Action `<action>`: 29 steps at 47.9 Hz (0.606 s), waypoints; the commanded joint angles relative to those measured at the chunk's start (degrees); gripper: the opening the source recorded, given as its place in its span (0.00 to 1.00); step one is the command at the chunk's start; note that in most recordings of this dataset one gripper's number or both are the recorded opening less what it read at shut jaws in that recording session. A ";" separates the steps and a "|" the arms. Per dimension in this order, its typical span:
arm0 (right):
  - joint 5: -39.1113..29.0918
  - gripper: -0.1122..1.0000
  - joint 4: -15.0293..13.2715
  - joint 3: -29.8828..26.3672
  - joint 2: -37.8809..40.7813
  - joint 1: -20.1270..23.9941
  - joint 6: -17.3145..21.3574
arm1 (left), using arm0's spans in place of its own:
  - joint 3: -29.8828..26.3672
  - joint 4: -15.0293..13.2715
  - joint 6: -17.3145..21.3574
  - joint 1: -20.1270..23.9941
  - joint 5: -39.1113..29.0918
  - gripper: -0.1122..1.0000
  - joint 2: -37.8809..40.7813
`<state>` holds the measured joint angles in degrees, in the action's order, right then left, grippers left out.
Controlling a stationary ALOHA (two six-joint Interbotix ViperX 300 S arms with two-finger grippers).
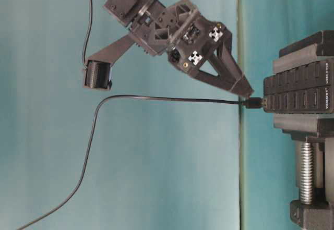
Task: Insert the USB into the center port of the fixed hub
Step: 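Close the right gripper on the black USB plug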
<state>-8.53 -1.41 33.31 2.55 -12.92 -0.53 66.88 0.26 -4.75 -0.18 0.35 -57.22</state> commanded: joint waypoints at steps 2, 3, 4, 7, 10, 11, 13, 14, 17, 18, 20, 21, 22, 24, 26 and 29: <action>1.05 0.84 0.00 -1.85 0.18 0.35 -0.44 | -0.79 0.09 0.18 -0.09 0.35 0.10 0.35; 1.14 0.84 0.00 -1.93 0.44 0.35 -0.44 | -0.79 0.09 0.18 -0.09 0.26 0.10 0.26; 1.14 0.84 0.00 -2.11 0.62 0.35 -0.44 | -0.79 0.09 0.18 -0.09 0.26 0.10 0.26; 1.14 0.84 0.00 -2.46 1.32 0.35 -0.44 | -0.70 0.09 0.18 -0.09 0.35 0.10 0.26; 1.14 0.84 0.00 -2.90 1.76 0.35 -0.44 | -0.79 0.09 0.09 -0.09 0.26 0.10 0.26; 1.14 0.84 0.00 -3.08 1.93 0.35 -0.44 | -0.79 0.09 0.09 -0.09 0.26 0.10 0.26; 1.14 0.83 0.00 -3.34 2.02 0.35 -0.44 | -0.79 0.09 0.09 -0.09 0.26 0.10 0.26; 1.14 0.82 0.00 -3.43 2.11 0.35 -0.44 | -0.79 0.09 0.09 -0.09 0.26 0.10 0.26; 1.14 0.81 0.00 -3.60 2.11 0.35 -0.44 | -0.88 0.09 0.09 -0.09 0.26 0.10 0.26; 1.14 0.80 0.00 -3.60 2.11 0.35 -0.44 | -0.88 0.09 0.09 -0.09 0.26 0.10 0.26; 1.14 0.79 0.00 -3.60 2.11 0.35 -0.44 | -0.88 0.09 0.09 -0.09 0.35 0.10 0.26; 1.14 0.79 0.00 -3.60 2.11 0.35 -0.53 | -0.88 0.09 0.09 -0.09 0.26 0.10 0.26; 1.14 0.79 0.00 -3.52 2.11 0.35 -0.53 | -0.88 0.09 0.09 -0.09 0.26 0.10 0.26; 1.14 0.79 0.00 -3.43 2.11 0.26 -0.44 | -0.88 0.09 0.09 -0.09 0.26 0.10 0.26; 1.14 0.78 0.00 -3.43 2.11 0.35 -0.44 | -0.88 0.09 0.00 -0.09 0.26 0.10 0.26; 0.97 0.77 0.00 -3.43 2.20 0.35 -0.44 | -0.79 0.09 0.00 -0.09 0.26 0.10 0.26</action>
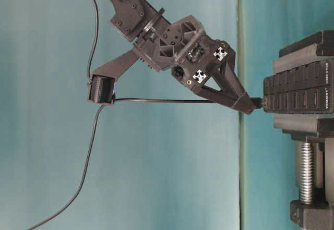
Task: Insert the USB into the center port of the fixed hub
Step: 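Close the right gripper on the black USB plug, then pull the USB plug out of the end port with the right gripper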
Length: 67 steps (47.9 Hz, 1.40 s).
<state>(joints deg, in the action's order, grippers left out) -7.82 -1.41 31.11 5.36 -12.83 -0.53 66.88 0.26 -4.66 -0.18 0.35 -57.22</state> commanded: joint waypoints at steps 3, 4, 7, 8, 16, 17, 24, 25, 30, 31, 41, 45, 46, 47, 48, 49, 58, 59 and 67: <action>0.26 0.73 0.00 -1.23 -0.62 0.26 -0.44 | -0.79 0.09 -0.09 -0.09 0.35 0.10 0.26; 0.26 0.71 0.00 -1.32 -0.62 0.26 -0.44 | -0.79 0.09 -0.09 -0.09 0.26 0.10 0.26; 0.26 0.65 0.00 -1.23 -0.62 0.35 -0.44 | -0.79 0.09 -0.09 -0.09 0.26 0.10 0.26; 0.26 0.63 0.00 -1.14 -0.53 0.35 -0.44 | -0.79 0.09 -0.09 -0.09 0.26 0.10 0.26; 0.26 0.44 0.00 -1.05 -0.53 0.53 -0.44 | -0.79 0.09 -0.09 -0.09 0.26 0.10 0.26; 0.44 0.42 0.00 -1.05 -0.53 0.53 -0.44 | -0.79 0.09 -0.09 -0.09 0.26 0.10 0.26; 0.44 0.23 0.00 -0.97 -0.53 0.97 -0.44 | -0.70 0.09 -0.09 -0.09 0.35 0.10 -0.26; 0.53 0.22 0.00 -0.97 -0.62 0.97 -0.44 | -0.70 0.09 -0.09 -0.09 0.35 0.10 -0.26; 0.44 0.17 0.00 -0.79 -0.62 1.23 -0.35 | -0.53 0.09 -0.26 -0.09 -0.70 0.10 -0.44; 0.44 0.16 0.00 -0.79 -0.62 1.23 -0.35 | -0.53 0.09 -0.35 -0.09 -1.05 0.10 -0.44; -0.09 0.16 0.18 -0.79 -0.88 1.32 0.09 | -0.70 0.09 -0.35 -0.09 -1.67 0.10 -0.53; -0.18 0.16 0.26 -0.79 -0.97 1.41 0.18 | -0.70 0.09 -0.35 -0.09 -1.67 0.10 -0.44; -0.26 0.16 0.26 -0.88 -1.05 1.41 0.18 | -0.79 0.09 -0.35 -0.09 -1.67 0.10 -0.44; -0.26 0.16 0.26 -0.88 -1.14 1.41 0.18 | -0.79 0.09 -0.35 -0.09 -1.67 0.10 -0.44; -0.35 0.16 0.26 -0.97 -1.14 1.41 0.18 | -0.79 0.09 -0.35 -0.09 -1.67 0.10 -0.44; -0.44 0.16 0.26 -1.05 -1.23 1.41 0.18 | -0.79 0.09 -0.35 -0.09 -1.67 0.10 -0.44; -1.58 0.16 0.26 -1.49 -2.46 1.32 0.26 | -0.79 0.09 -0.35 -0.09 -1.67 0.10 -0.44; -1.76 0.16 0.26 -1.49 -2.55 1.32 0.35 | -0.79 0.09 -0.35 -0.09 -1.67 0.10 -0.44; -3.34 0.16 0.26 -2.02 -3.96 1.32 0.35 | -0.97 0.09 -0.35 -0.09 -1.67 0.10 -0.44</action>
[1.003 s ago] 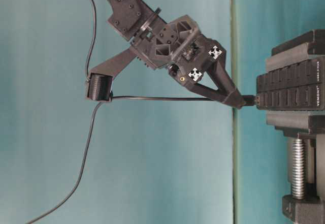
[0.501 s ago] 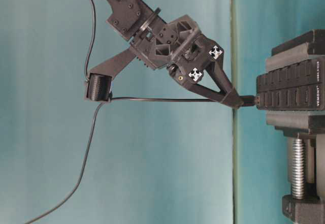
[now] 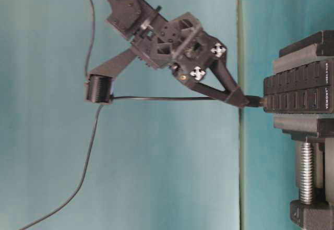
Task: Insert the USB into the center port of the fixed hub
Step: 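Pull the USB plug out of the end port with the right gripper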
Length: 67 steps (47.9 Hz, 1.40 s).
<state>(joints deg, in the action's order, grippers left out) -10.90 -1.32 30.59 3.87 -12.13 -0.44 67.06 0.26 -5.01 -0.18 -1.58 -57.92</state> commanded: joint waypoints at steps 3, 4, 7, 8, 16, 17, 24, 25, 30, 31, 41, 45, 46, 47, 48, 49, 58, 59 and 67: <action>-0.44 0.16 0.18 -1.76 -2.99 0.62 0.26 | -1.23 0.09 0.00 -0.09 0.26 0.10 0.26; -0.53 0.16 0.18 -1.85 -3.08 0.62 0.26 | -1.32 0.09 0.00 -0.09 0.26 0.10 0.26; -1.14 0.16 0.26 -2.20 -3.60 0.62 0.26 | -1.23 0.09 0.00 -0.09 0.09 0.10 0.26; -1.41 0.16 0.26 -2.29 -3.78 0.62 0.26 | -1.32 0.09 0.09 -0.09 0.09 0.10 0.26; -3.78 0.16 1.05 -2.90 -5.27 1.23 0.44 | -1.32 0.09 0.09 -0.09 0.00 0.10 0.09; -4.22 0.16 1.23 -3.08 -5.54 1.32 0.44 | -1.32 0.09 0.09 -0.09 0.00 0.10 0.09; -5.89 0.16 1.93 -3.60 -6.59 1.93 0.53 | -1.23 0.09 0.00 -0.09 0.00 0.10 0.09; -5.98 0.16 2.02 -3.69 -6.77 2.02 0.53 | -1.32 0.09 0.00 -0.09 0.00 0.10 0.09; -7.03 0.16 2.29 -4.39 -6.86 2.90 0.88 | -1.32 0.09 0.00 -0.09 0.00 0.10 0.09; -7.21 0.16 2.29 -4.48 -6.86 3.08 0.97 | -1.32 0.09 0.00 -0.09 -0.09 0.10 0.09; -7.38 0.16 2.29 -4.57 -6.59 4.13 2.29 | -1.23 0.09 0.00 -0.09 0.00 0.10 0.09; -7.38 0.16 2.37 -4.57 -6.59 4.22 2.29 | -1.23 0.09 0.00 -0.09 0.00 0.10 0.09; -7.38 0.16 2.29 -4.57 -6.59 4.31 2.29 | -1.23 0.09 0.00 -0.09 0.00 0.10 0.09; -7.38 0.16 2.29 -4.57 -6.59 4.22 2.29 | -1.23 0.09 0.00 -0.09 0.00 0.10 0.09; -7.38 0.16 2.29 -4.57 -6.77 4.31 2.29 | -1.23 0.09 0.00 -0.09 0.00 0.10 0.09; -7.38 0.16 2.29 -4.48 -6.59 4.31 2.29 | -1.23 0.09 0.00 -0.09 0.00 0.10 0.09; -7.21 0.16 2.29 -4.13 -6.24 5.19 2.29 | -1.14 0.09 -0.09 -0.09 0.00 0.10 0.09; -7.21 0.16 2.37 -4.04 -6.15 5.27 2.29 | -1.14 0.09 -0.09 -0.09 0.00 0.10 0.18; -6.77 0.16 2.29 -3.96 -5.10 5.62 2.46 | -1.05 0.09 -0.09 -0.09 0.00 0.10 0.18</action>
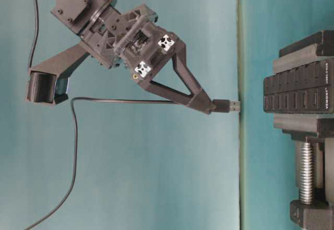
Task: Insert the USB into the center port of the fixed hub
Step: 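Pull the USB plug out of the end port with the right gripper, then carry the plug along the hub to above the center port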
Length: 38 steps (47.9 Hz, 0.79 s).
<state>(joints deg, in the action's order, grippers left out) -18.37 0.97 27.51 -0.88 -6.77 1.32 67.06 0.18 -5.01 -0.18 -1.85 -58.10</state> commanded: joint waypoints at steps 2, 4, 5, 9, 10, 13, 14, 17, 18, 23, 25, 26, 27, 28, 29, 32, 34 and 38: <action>0.79 0.16 0.00 -0.88 0.00 0.35 0.62 | -1.05 0.09 -0.09 -0.09 0.26 0.10 0.35; 0.88 0.16 0.00 -0.79 0.26 0.44 0.62 | -0.97 0.18 -0.09 -0.09 0.26 0.10 0.26; 0.88 0.16 0.09 -0.79 0.44 0.44 0.62 | -0.97 0.18 -0.09 -0.09 0.26 0.10 0.26; 0.97 0.16 0.00 -0.62 1.32 0.62 0.62 | -0.97 0.18 -0.18 -0.09 0.26 0.10 0.26; 1.14 0.16 0.09 -0.53 1.49 0.62 0.62 | -0.97 0.18 -0.18 -0.09 0.26 0.10 0.26; 1.76 0.16 0.09 -0.53 1.93 0.70 0.62 | -0.97 0.18 -0.26 -0.09 0.26 0.10 0.44; 1.93 0.16 0.00 -0.53 2.11 0.70 0.62 | -0.97 0.18 -0.26 -0.09 0.26 0.10 0.44; 2.55 0.16 0.00 -0.53 2.29 0.70 0.70 | -0.97 0.18 -0.26 -0.09 0.26 0.10 0.44; 2.64 0.16 0.09 -0.53 2.46 0.70 0.70 | -1.05 0.18 -0.35 -0.09 0.35 0.10 0.53; 2.46 0.16 0.09 -0.35 2.99 0.70 0.70 | -0.97 0.18 -0.79 -0.09 0.35 0.10 0.53; 2.46 0.16 0.09 -0.35 3.16 0.79 0.70 | -0.97 0.18 -0.97 -0.09 0.26 0.10 0.53; 2.46 0.16 0.09 -0.26 3.25 0.79 0.70 | -0.88 0.18 -0.97 -0.09 0.35 0.10 0.53; 2.46 0.16 0.09 -0.26 3.25 0.88 0.70 | -0.88 0.18 -1.05 -0.09 0.35 0.10 0.44; 2.46 0.16 0.18 -0.18 3.34 0.88 0.79 | -0.88 0.18 -1.05 -0.09 0.26 0.10 0.53; 2.46 0.16 0.18 -0.09 3.34 0.88 0.79 | -0.88 0.18 -1.05 -0.09 0.35 0.10 0.53; 2.46 0.16 0.35 0.18 3.34 1.05 0.88 | -0.88 0.18 -1.05 -0.09 0.35 0.10 0.53; 2.46 0.16 0.44 0.26 3.34 1.14 1.14 | -0.97 0.18 -1.05 -0.09 0.35 0.10 0.53; 2.64 0.16 0.44 0.53 3.34 1.14 2.20 | -0.88 0.18 -1.14 -0.09 0.35 0.10 0.62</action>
<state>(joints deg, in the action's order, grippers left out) -16.35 1.23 28.39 3.16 -5.89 2.29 66.97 0.26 -5.98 -0.18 -1.85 -58.01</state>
